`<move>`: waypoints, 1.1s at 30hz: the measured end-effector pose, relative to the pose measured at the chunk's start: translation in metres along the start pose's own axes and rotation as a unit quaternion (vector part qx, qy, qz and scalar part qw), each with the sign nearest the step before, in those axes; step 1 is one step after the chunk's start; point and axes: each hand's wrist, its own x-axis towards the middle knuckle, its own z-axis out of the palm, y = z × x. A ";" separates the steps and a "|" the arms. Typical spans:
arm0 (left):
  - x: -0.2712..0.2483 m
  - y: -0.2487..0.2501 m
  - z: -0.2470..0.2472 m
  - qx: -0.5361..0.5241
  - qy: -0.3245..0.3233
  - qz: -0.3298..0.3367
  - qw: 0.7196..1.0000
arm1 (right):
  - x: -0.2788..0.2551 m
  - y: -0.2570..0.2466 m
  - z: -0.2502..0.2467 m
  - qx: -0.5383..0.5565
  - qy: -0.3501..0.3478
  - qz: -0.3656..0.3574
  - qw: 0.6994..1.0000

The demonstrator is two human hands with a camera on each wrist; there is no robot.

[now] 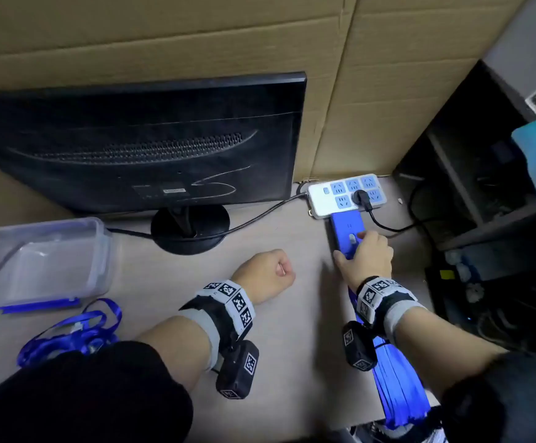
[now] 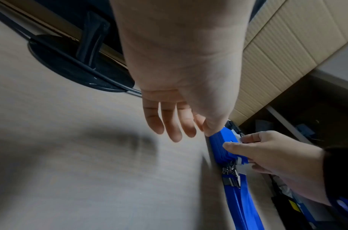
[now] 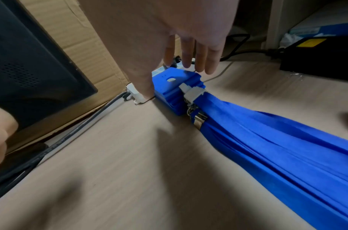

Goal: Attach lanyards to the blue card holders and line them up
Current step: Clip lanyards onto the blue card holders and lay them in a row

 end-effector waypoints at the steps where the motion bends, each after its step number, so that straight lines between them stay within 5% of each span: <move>1: 0.003 0.000 0.002 -0.002 -0.005 -0.002 1.000 | 0.002 -0.001 -0.001 0.008 -0.002 0.012 1.000; 11: 0.012 0.007 -0.002 0.015 -0.009 -0.015 1.000 | 0.011 0.007 0.000 -0.021 0.036 0.027 0.999; 17: 0.004 0.027 -0.020 0.033 0.027 0.061 0.997 | -0.008 0.003 -0.026 0.065 0.047 -0.020 0.997; 20: -0.002 0.038 -0.033 0.063 0.078 0.112 0.989 | -0.028 -0.003 -0.046 0.212 -0.006 -0.024 0.977; 23: -0.013 0.043 -0.046 0.077 0.107 0.163 0.978 | -0.055 -0.017 -0.066 0.237 -0.089 0.014 0.967; 28: -0.043 0.036 -0.068 0.105 0.066 0.249 0.960 | -0.101 -0.048 -0.084 0.439 -0.349 0.059 0.826; 31: -0.058 0.020 -0.078 0.133 0.041 0.265 0.954 | -0.125 -0.069 -0.081 0.462 -0.393 0.057 0.793; 33: -0.068 0.005 -0.089 0.118 0.029 0.247 0.961 | -0.136 -0.082 -0.075 0.447 -0.398 0.042 0.800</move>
